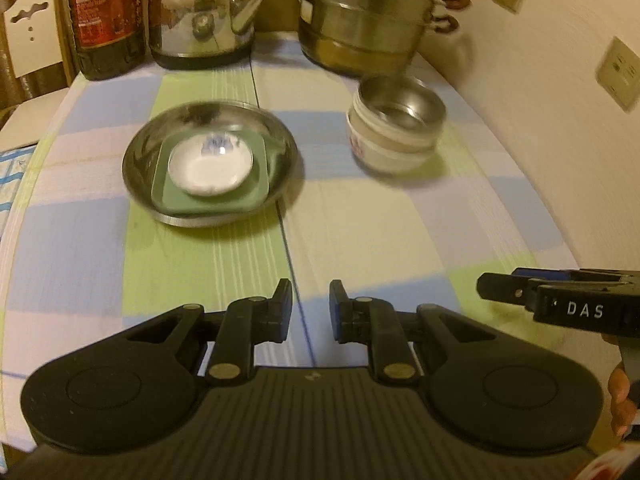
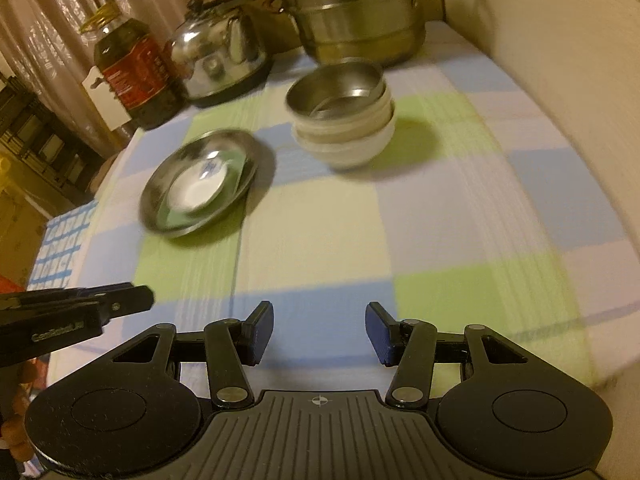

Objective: Organize plates and bowls
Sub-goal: 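Move both tools to the rim of the nested bowl stack, then close both tools on the rim of the bowl stack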

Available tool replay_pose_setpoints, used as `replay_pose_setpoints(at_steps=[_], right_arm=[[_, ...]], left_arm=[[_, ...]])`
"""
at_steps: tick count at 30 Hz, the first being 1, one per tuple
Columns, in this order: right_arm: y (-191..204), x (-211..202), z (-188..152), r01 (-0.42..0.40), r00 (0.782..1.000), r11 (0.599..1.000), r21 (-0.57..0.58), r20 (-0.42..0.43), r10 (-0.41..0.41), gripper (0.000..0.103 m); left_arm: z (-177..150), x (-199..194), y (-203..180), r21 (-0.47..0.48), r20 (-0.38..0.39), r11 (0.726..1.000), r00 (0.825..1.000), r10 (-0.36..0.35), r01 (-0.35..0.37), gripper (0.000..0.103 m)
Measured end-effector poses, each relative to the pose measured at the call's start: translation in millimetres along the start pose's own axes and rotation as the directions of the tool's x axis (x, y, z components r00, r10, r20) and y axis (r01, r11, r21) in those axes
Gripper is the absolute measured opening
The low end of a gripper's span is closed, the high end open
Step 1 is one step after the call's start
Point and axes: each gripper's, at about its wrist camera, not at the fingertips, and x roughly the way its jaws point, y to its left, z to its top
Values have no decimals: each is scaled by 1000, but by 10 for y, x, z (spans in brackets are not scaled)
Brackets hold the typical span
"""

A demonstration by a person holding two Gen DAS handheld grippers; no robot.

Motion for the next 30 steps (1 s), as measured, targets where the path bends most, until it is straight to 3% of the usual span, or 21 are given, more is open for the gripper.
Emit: replay_pose_setpoints(at_steps=[7,12,17,19,26,30], right_arm=[[-385,189,742,-6,996,999,-54,89,11,51],[-594,398,1251,-57,989,993,-101,133,70,51],[-683,631,1581,-92,981,984,-151,154,116,50],[-708,735,1666,-102,981,982,-158,148,126,39],[-784,1034,1859,-144,980,978,-150,117,163,25],[-840,1101,1920,-148,981,981,-128,110,162,9]], left_arm=[[557,390,-227,-62,55,998,999,4,-1,17],[993,699,-446,-99,114,995,993,30,-18,18],[1298,954,-588,-96,118,995,992,46,-34,19],[1383,1062,-622,-96,107,994,993,55,-44,19],[1496,1277,-650,-96,78,994,995,65,-58,18],[1531,1337,-681,-77,68,996,996,57,-52,18]])
